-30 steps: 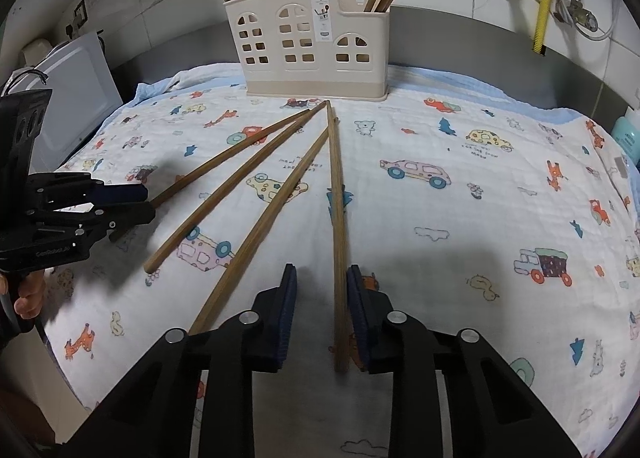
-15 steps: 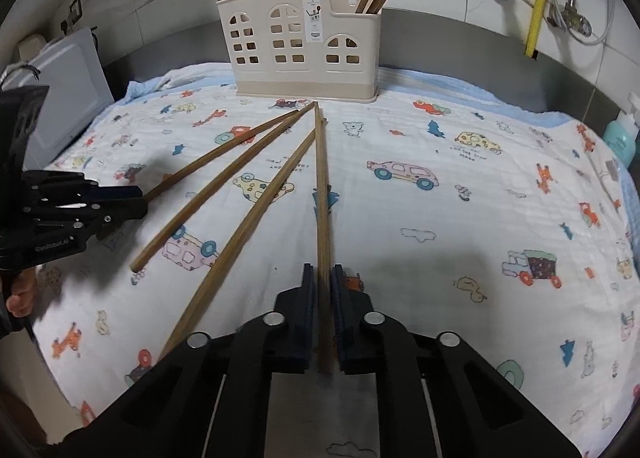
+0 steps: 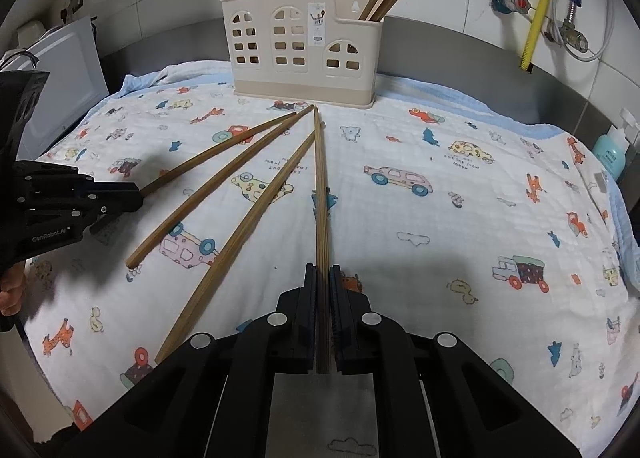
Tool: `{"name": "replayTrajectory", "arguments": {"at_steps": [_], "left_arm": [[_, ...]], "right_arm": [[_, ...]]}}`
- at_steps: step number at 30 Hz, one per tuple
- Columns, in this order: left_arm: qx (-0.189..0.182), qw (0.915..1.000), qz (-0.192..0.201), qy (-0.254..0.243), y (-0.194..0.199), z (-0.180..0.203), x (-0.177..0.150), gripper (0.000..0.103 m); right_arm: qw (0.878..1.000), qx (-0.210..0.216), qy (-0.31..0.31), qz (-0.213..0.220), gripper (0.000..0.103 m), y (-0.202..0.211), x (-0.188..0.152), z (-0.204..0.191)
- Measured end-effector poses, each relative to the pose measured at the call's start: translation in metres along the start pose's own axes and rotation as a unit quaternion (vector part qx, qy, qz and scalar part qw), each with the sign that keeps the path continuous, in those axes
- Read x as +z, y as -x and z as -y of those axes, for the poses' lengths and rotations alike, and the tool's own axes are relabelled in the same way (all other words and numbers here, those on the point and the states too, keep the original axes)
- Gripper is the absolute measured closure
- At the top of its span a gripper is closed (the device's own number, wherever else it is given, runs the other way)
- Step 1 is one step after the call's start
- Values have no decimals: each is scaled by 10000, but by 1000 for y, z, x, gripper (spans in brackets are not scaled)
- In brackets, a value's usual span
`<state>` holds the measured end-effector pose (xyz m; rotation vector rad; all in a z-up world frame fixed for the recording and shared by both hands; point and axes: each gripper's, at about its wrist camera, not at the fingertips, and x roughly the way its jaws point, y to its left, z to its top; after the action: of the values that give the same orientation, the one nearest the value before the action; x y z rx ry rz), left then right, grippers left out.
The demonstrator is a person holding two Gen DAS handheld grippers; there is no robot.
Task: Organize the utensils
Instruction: 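Lift the right tool's chopstick toward the holder while the left tool lowers to another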
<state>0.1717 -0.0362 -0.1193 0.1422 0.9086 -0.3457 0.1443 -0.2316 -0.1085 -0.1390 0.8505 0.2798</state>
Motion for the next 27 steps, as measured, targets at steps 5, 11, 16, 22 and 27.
{"name": "replayTrajectory", "arguments": {"at_steps": [5, 11, 16, 22, 27], "left_arm": [[-69, 9999, 101, 68, 10, -1, -1, 96], [-280, 9984, 431, 246, 36, -5, 7, 97], [-369, 9959, 794, 215, 63, -3, 20, 97], [-499, 9933, 1017, 225, 79, -4, 34, 99], [-544, 9898, 1303, 179, 95, -3, 49, 99]], "right_arm": [[9998, 13, 25, 174, 97, 17, 5, -1], [9988, 134, 1, 474, 97, 46, 19, -1], [9965, 266, -6, 787, 97, 71, 40, 0], [9931, 399, 37, 1101, 97, 95, 71, 0], [9906, 468, 101, 1279, 97, 109, 96, 1]]}}
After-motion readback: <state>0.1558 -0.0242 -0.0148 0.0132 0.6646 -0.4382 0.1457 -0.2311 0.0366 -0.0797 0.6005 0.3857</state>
